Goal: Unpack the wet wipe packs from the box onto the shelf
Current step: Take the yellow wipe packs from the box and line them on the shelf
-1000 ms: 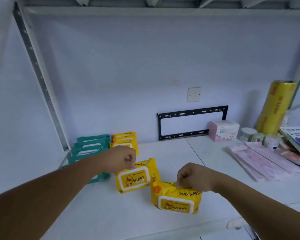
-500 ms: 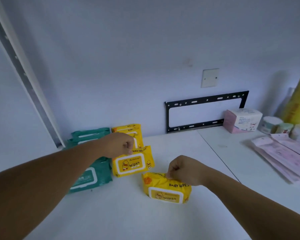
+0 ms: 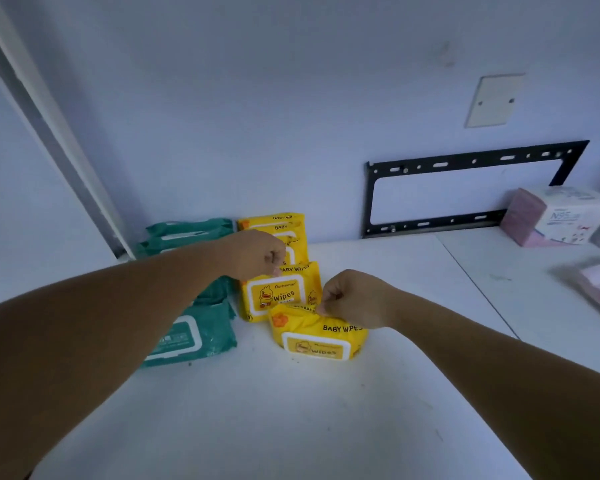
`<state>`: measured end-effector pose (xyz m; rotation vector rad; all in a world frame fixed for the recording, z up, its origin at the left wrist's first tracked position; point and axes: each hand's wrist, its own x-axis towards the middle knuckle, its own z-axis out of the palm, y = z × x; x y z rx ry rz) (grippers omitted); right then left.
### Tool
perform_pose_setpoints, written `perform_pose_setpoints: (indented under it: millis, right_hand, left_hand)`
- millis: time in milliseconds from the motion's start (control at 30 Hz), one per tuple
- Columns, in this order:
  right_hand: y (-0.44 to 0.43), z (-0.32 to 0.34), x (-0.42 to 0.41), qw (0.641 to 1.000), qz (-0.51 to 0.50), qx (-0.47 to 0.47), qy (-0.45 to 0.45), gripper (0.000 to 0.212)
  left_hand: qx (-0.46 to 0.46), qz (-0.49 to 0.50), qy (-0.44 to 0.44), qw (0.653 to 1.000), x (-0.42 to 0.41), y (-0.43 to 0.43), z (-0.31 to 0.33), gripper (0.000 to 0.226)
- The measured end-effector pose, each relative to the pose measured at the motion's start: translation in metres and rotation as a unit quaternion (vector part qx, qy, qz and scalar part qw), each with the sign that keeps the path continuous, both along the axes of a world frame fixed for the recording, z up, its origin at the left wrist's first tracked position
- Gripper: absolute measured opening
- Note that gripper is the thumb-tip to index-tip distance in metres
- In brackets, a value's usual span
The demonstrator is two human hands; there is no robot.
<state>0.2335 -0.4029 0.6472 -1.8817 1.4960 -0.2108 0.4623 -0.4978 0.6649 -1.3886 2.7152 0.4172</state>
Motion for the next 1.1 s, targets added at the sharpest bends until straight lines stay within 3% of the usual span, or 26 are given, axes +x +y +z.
perform_pose_setpoints:
  millis: [167,500,600,700,900,1100]
  right_hand:
    - [-0.027,0.0,0.02,0.999,0.028,0.019,0.0,0.017]
    - [-0.073,0.0,0.06,0.997,0.065,0.028,0.021,0.027]
    - [-0.081,0.001,0.069,0.998,0.052,0.016,0.014,0.011]
    - [-0.089,-0.003,0.074,0.998,0.036,-0.026,0.037,0.016]
    - [-0.092,-0.007,0.07,0.981,0.026,-0.163,0.1,0.026]
    - [-0.081,-0.004,0.04,0.989,0.062,-0.132,0.028,0.033]
  left_hand:
    - [-0.012,0.014,-0.016,1.0,0.018,-0.02,0.001,0.015]
    - [-0.063,0.075,0.049,0.994,0.031,-0.022,-0.006,0.011]
    - [-0.087,0.081,0.079,0.99,0.035,-0.013,-0.004,0.017]
    - [-0.09,0.075,0.106,0.987,0.037,0.003,0.003,0.027]
    - [-0.047,0.03,-0.014,0.998,0.044,0.027,-0.008,0.053]
    - [-0.102,0.033,-0.042,0.993,0.044,0.025,-0.015,0.044]
